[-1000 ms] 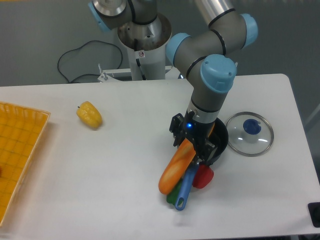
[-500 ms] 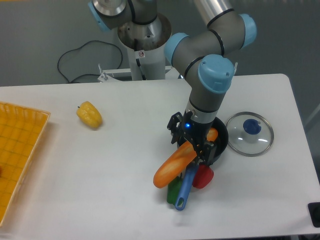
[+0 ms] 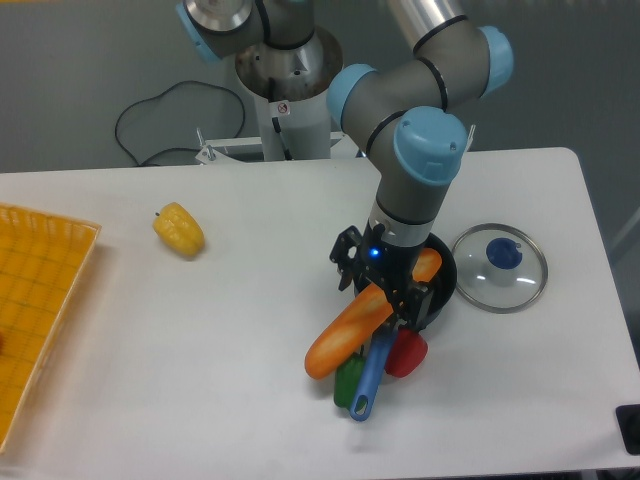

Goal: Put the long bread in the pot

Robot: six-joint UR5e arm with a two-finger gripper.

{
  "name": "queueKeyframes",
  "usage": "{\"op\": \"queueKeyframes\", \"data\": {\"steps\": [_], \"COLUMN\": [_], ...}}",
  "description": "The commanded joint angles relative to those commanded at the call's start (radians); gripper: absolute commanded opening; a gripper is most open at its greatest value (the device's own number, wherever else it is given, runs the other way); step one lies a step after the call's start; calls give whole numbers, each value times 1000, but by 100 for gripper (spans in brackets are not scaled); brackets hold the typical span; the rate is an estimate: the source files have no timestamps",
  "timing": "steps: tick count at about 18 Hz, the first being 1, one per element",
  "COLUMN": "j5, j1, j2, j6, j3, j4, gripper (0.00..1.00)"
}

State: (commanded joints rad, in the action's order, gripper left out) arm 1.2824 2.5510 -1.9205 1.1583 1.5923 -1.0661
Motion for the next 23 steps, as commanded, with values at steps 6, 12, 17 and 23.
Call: {"op": "queueKeyframes", "data": {"steps": [6,12,17,23], "j5": [2,5,81,121], "j1": [-17,-32,-69,-89], "j2": [-11,-23,-52,-84], "j6": [-41,-49,-109,-121], "j3": [0,2,0,0], "j4": [5,6,40,49], "gripper": [100,100,100,100]}}
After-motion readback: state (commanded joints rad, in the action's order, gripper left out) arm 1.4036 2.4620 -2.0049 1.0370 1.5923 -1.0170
